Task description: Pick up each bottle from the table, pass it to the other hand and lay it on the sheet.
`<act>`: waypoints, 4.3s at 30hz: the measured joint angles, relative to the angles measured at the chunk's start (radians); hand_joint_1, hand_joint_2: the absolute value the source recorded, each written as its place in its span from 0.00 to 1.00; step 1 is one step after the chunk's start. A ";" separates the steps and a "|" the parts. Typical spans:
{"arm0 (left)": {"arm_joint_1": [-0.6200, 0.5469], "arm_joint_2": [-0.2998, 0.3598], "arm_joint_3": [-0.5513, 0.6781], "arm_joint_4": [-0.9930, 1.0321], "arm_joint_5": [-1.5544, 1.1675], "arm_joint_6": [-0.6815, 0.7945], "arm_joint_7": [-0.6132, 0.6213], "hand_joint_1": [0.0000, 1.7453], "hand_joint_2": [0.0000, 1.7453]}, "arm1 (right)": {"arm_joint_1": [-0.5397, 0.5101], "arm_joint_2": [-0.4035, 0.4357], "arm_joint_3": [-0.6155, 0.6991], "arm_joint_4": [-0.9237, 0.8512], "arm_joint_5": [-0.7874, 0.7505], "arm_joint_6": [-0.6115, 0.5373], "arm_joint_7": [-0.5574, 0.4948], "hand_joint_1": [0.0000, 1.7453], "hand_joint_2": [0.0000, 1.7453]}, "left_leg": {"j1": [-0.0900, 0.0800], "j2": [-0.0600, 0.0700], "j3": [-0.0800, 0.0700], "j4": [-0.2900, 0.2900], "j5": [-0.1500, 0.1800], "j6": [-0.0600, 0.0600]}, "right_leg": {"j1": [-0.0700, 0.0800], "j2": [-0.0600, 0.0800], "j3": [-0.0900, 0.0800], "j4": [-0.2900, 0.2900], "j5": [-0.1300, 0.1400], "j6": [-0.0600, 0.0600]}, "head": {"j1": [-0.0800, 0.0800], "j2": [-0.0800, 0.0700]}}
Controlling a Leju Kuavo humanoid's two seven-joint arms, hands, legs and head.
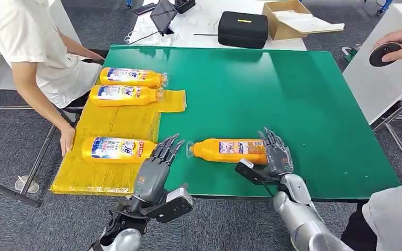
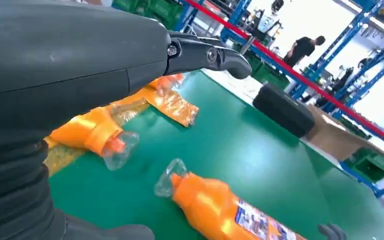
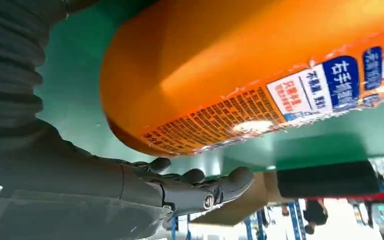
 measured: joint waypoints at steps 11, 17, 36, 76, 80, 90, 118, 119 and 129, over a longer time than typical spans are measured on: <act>-0.001 -0.012 -0.008 0.000 0.039 -0.025 -0.028 0.00 1.00 | -0.044 -0.002 0.009 0.062 0.058 0.062 0.009 1.00 1.00 | 0.000 0.002 0.005 0.000 0.002 0.002 | 0.000 0.001 0.005 -0.001 0.004 0.001 | 0.001 0.000; -0.005 -0.017 -0.014 0.000 0.040 -0.027 -0.031 0.00 1.00 | -0.052 -0.003 0.023 0.072 0.071 0.061 0.006 1.00 1.00 | 0.000 0.003 0.005 0.000 0.003 0.002 | 0.000 0.001 0.004 -0.001 0.005 0.000 | 0.000 0.000; -0.015 -0.059 -0.010 0.014 0.266 -0.056 -0.117 0.00 1.00 | -0.076 -0.004 0.030 0.099 -0.048 0.152 -0.111 1.00 1.00 | 0.000 0.005 0.006 0.000 0.002 0.001 | 0.000 0.005 0.004 -0.001 0.005 0.000 | 0.001 0.000; 0.093 -0.116 0.127 -0.021 1.202 -0.372 -0.050 0.00 1.00 | 0.289 0.179 0.190 -0.567 -0.697 0.301 -0.397 1.00 1.00 | 0.001 0.003 -0.007 0.000 0.001 0.000 | 0.001 0.004 -0.006 0.000 0.002 0.002 | 0.000 0.000; 0.068 -0.121 0.127 -0.023 1.269 -0.400 -0.049 0.00 1.00 | 0.243 0.200 0.258 -0.496 -0.695 0.306 -0.401 1.00 1.00 | 0.001 0.003 -0.007 0.000 0.002 0.000 | 0.001 0.004 -0.006 0.000 0.002 0.002 | 0.001 0.000; 0.037 -0.127 0.147 -0.031 1.291 -0.332 -0.098 0.00 1.00 | 0.188 0.246 0.353 -0.415 -0.699 0.284 -0.414 1.00 1.00 | 0.001 0.003 -0.007 0.000 0.002 0.000 | 0.001 0.004 -0.007 0.000 0.002 0.002 | 0.000 0.000; 0.028 -0.160 0.150 -0.098 1.275 -0.094 -0.253 1.00 1.00 | 0.175 0.265 0.459 -0.366 -0.763 0.301 -0.397 0.94 1.00 | 0.001 0.004 -0.008 0.000 0.002 0.000 | 0.000 0.004 -0.008 0.000 0.002 0.002 | 0.001 0.000; 0.028 -0.160 0.153 -0.098 1.280 -0.099 -0.252 1.00 1.00 | 0.175 0.265 0.462 -0.366 -0.766 0.303 -0.397 0.80 1.00 | 0.001 0.003 -0.008 0.000 0.002 0.000 | 0.000 0.004 -0.008 0.000 0.002 0.002 | 0.000 0.000; 0.027 -0.140 0.177 -0.106 1.364 -0.171 -0.172 1.00 1.00 | 0.183 0.262 0.469 -0.357 -0.802 0.320 -0.405 0.00 0.00 | 0.001 0.003 -0.008 0.000 0.002 0.000 | 0.000 0.004 -0.009 0.000 0.002 0.002 | 0.001 0.000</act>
